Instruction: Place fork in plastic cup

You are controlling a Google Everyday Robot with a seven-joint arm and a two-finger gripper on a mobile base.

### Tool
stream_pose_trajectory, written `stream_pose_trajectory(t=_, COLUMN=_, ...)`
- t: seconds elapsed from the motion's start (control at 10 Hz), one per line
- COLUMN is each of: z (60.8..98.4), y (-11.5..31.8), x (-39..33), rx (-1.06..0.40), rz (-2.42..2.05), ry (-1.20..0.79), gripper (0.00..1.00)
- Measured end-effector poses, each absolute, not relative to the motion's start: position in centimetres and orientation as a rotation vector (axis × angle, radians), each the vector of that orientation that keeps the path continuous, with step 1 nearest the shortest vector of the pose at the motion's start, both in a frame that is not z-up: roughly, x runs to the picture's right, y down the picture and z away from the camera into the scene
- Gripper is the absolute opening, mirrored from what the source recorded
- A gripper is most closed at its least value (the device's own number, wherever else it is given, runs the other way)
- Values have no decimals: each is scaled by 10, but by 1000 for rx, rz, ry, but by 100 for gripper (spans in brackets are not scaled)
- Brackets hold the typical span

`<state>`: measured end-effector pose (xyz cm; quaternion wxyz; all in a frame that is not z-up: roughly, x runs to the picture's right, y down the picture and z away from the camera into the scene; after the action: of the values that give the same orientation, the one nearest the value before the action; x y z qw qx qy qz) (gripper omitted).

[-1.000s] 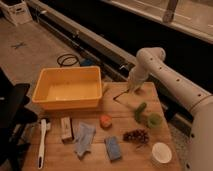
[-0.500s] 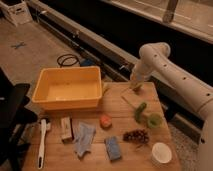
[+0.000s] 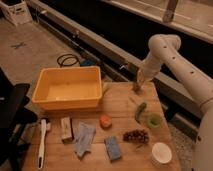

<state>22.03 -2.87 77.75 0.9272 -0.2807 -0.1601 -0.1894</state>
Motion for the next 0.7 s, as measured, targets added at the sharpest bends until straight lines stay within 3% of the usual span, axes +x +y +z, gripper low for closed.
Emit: stream_pose_trajectory(t=0.7, z=722, y=12, x=271, rx=-717, rz=-283, ry=-250, gripper=0)
